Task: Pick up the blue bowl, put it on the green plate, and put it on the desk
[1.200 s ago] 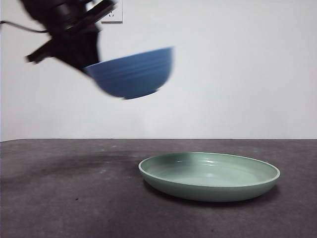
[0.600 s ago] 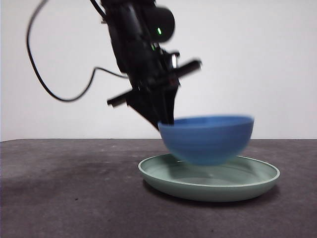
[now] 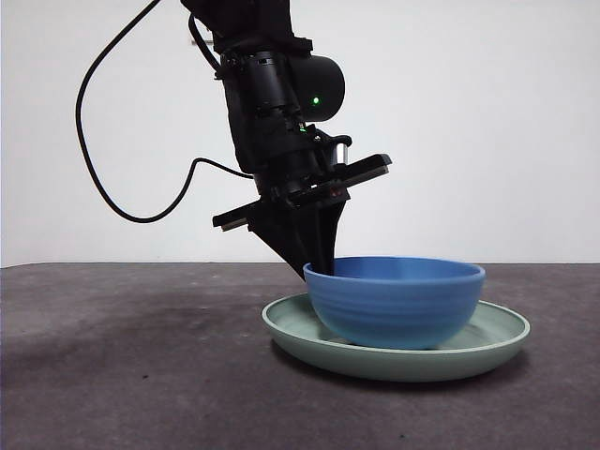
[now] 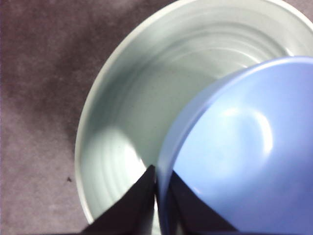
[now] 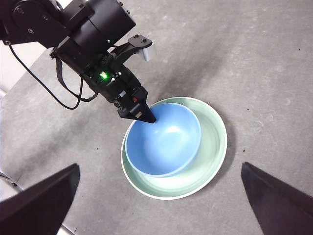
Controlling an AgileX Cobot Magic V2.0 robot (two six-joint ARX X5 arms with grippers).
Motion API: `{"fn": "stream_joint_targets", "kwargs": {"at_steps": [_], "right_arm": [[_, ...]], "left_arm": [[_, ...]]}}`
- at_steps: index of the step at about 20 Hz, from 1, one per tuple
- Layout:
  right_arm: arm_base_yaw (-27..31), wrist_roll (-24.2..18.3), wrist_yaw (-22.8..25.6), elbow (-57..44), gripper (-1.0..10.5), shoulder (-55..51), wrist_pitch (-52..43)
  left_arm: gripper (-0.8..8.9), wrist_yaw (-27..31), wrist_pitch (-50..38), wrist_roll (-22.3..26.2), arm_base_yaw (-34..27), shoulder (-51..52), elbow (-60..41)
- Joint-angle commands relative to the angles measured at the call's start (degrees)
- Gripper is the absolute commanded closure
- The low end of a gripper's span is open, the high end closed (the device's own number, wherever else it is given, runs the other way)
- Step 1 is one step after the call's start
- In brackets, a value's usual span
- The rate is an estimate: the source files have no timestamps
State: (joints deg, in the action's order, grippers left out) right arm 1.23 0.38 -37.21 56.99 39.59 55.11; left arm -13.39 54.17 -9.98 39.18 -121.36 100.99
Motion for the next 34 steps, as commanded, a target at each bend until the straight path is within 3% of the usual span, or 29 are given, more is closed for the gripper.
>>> {"fn": "stream_joint_targets", "kwargs": {"at_steps": [1,6,8,25,34], "right_arm": [[0.0,-0.4,0.1,1.3,4.0,0.3,-0.2],[0.0,-0.2,-0.3,1.3,4.0,0.3,-0.2],[0.0,-0.2,-0.2,1.3,4.0,0.3,-0.2],[0.0,2.6,0.2,1.3,4.0,0.4,3.1],[0.0,5.4,0.2,1.2,4.0,0.8,4.2]], "left_arm": [[6.37,0.1,-0.9,0.5,0.3,-1.6,1.7],[3.28,0.1,0.7,0.5,-0.5,-1.6,4.5],[2.50,0.1,2.1,0.7,-1.2,-0.3,7.5],[2.50,0.1,12.7,11.1,-4.9,43.7,7.7],[2.51,0.0,6.2,13.1,-5.0,72.0,-21.2]]}}
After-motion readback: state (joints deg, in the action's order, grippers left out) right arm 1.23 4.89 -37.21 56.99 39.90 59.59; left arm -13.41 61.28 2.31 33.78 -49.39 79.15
